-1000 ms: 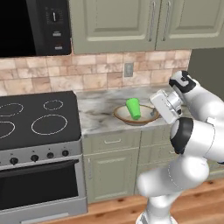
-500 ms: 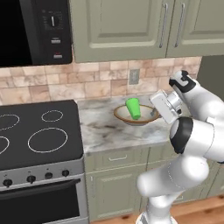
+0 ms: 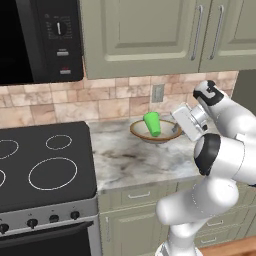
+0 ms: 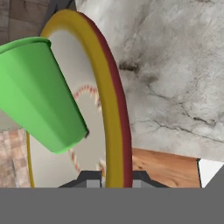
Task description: Place the cup inside the bowl on the dining table and move the bowl to any counter.
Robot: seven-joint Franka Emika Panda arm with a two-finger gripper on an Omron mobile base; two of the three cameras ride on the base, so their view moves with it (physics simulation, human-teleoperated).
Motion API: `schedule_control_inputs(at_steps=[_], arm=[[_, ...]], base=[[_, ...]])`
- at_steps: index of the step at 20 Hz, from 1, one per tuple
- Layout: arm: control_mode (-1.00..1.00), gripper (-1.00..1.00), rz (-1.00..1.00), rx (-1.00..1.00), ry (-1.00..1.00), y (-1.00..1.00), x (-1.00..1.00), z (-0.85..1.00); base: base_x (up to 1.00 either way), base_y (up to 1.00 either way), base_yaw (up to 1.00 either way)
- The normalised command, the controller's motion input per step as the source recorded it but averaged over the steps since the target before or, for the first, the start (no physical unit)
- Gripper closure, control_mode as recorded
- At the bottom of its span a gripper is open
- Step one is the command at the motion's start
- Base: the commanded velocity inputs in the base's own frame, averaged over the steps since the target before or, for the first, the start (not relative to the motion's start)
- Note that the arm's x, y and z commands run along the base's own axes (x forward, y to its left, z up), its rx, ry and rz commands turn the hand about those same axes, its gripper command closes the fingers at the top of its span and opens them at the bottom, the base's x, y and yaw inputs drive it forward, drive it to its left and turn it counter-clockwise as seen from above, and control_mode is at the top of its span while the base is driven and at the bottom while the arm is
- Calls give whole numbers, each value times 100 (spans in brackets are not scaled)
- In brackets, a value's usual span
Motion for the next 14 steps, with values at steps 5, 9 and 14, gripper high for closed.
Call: schedule_control_inputs(at_steps=[5,9,14], arm=[[100,100,0,0,0,0,0,0],[100,100,0,0,0,0,0,0],[100,100,0,0,0,0,0,0]], base=[[18,-8,0],[0,0,0],[0,0,0]])
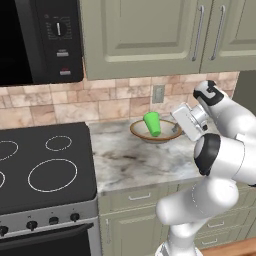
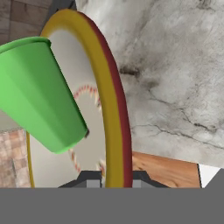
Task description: Place the cup inside the bowl on the dining table and move the bowl to any counter.
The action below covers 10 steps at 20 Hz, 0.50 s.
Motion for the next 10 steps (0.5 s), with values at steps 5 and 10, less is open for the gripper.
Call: schedule_control_inputs(at_steps=[5,10], arm=[[100,100,0,0,0,0,0,0],[100,100,0,0,0,0,0,0]], base=[[0,0,0],[0,0,0]])
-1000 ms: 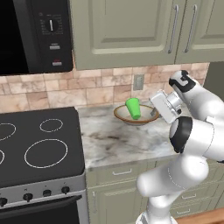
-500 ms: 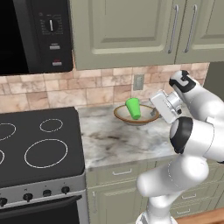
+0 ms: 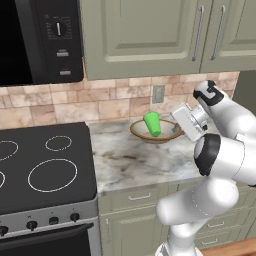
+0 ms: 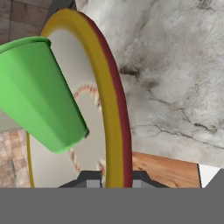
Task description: Place the cup inside the bowl on the dining table and move the bowl to any counter.
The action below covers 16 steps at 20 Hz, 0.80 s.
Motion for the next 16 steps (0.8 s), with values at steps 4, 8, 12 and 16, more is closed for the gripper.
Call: schedule_control_inputs(at_steps=[4,8,12,16], arm=[[-100,100,0,0,0,0,0,0],[-100,100,0,1,0,0,0,-6],[-100,100,0,6,0,0,0,-28],[-100,100,0,4,-1,0,0,-13]], base=[[0,0,0],[0,0,0],[0,0,0],[0,0,0]])
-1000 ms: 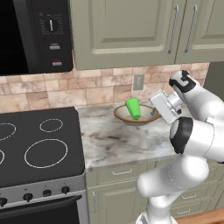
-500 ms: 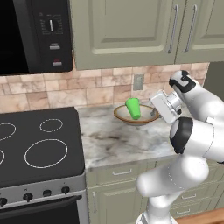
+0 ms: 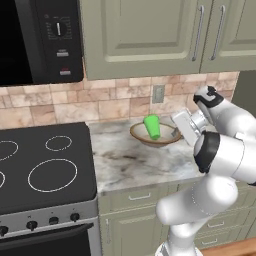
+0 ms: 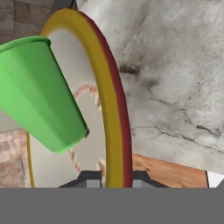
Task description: Place the cup inside the bowl on the dining table and move the bowl to any counter.
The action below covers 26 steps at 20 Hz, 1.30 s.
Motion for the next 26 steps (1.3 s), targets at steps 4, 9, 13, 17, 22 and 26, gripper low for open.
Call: schedule_control_inputs(at_steps=[4,9,13,17,22,26], arm=[[-100,100,0,5,-1,0,0,-16],[-100,100,0,0,-4,-2,0,-19],[-100,100,0,0,-1,-8,0,-24],[-100,100,0,-1,-1,-11,2,-4],[-100,100,2,-1,-1,-28,12,-6],[-100,100,2,0,0,-39,22,-16]], base=[[0,0,0],[0,0,0],[0,0,0],[0,0,0],[0,0,0],[0,0,0]])
